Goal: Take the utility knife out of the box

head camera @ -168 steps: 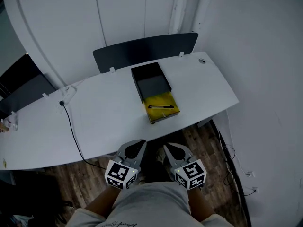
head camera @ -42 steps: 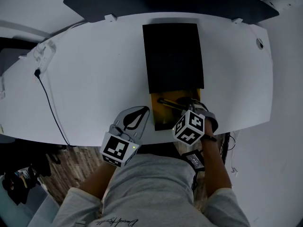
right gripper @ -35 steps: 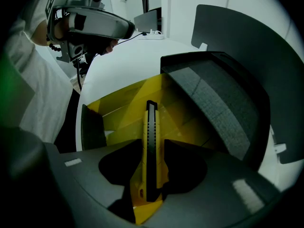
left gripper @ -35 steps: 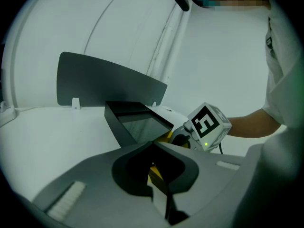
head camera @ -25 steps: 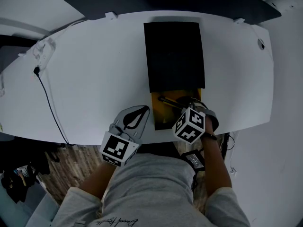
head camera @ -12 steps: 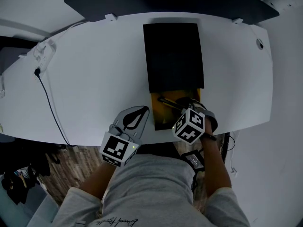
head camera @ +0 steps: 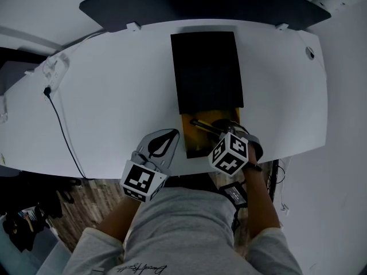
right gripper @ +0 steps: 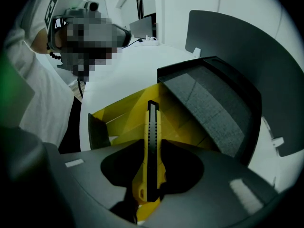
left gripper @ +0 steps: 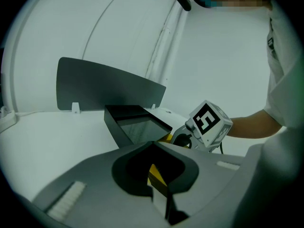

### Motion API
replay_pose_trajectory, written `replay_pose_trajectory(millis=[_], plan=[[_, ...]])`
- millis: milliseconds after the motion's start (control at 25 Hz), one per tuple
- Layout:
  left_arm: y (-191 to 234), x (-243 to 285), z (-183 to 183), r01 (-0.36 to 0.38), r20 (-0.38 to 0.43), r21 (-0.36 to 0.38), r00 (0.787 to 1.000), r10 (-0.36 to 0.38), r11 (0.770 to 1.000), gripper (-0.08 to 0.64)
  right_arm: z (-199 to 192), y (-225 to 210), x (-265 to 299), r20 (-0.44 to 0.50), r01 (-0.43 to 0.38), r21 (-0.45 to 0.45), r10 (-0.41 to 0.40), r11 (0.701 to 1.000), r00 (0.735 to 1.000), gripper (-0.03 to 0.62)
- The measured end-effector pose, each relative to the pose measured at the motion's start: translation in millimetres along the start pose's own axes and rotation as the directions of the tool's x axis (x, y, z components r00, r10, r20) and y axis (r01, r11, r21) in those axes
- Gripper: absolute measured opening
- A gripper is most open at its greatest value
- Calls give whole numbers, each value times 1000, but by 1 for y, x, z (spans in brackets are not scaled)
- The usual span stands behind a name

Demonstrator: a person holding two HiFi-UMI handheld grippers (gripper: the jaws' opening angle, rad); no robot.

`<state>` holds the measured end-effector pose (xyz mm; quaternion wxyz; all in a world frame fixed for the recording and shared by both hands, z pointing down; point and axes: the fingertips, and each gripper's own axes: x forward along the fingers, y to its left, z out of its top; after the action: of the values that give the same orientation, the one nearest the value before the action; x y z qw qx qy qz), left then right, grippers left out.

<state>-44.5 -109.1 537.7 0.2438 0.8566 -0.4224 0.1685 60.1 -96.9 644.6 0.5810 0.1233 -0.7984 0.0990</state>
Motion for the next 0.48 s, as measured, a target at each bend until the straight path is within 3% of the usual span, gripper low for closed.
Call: replay_pose_trajectory(millis=[480], plan=[[-4, -7, 20, 3, 35, 27, 999, -4, 1000, 0, 7, -2, -27, 44, 28, 28, -29, 999, 999, 130]])
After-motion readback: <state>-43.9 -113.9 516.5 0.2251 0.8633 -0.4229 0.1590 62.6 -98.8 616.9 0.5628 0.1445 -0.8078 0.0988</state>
